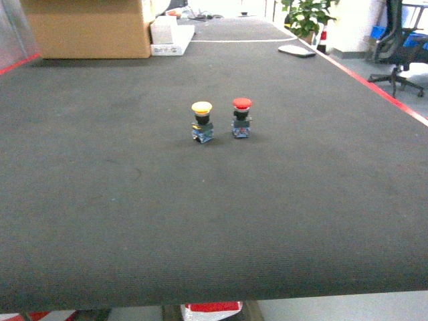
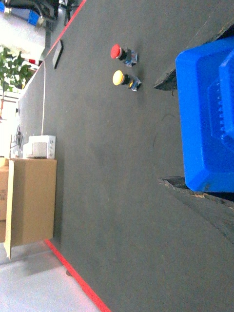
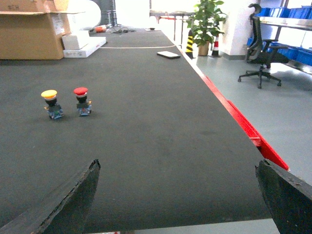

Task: Pick blue part to blue bin on bottom shelf

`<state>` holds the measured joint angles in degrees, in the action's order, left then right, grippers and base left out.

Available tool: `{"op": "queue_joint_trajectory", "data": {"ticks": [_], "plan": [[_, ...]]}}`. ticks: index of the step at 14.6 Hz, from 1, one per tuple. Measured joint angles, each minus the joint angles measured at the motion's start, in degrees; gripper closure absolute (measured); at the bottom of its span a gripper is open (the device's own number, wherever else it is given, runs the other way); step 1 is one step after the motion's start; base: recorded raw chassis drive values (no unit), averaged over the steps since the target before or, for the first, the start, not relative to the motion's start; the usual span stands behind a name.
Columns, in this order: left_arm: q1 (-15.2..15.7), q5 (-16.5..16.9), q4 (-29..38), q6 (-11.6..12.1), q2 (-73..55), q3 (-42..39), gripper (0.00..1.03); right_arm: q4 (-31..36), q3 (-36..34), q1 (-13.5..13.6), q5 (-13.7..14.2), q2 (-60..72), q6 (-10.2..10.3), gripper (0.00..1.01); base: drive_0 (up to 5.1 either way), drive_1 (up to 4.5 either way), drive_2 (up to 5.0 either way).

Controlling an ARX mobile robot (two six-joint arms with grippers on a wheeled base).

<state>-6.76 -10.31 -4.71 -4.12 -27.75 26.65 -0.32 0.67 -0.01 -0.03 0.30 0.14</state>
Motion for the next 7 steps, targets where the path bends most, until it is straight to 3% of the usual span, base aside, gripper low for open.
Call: {"op": "queue_joint_trajectory", "data": {"ticks": [7], "plan": [[0.0,0.0,0.0,0.0,0.0,0.0,0.59,0.0,0.0,0.0,0.0,0.0,0.0,0.03,0.0,0.0,0.0]]}}
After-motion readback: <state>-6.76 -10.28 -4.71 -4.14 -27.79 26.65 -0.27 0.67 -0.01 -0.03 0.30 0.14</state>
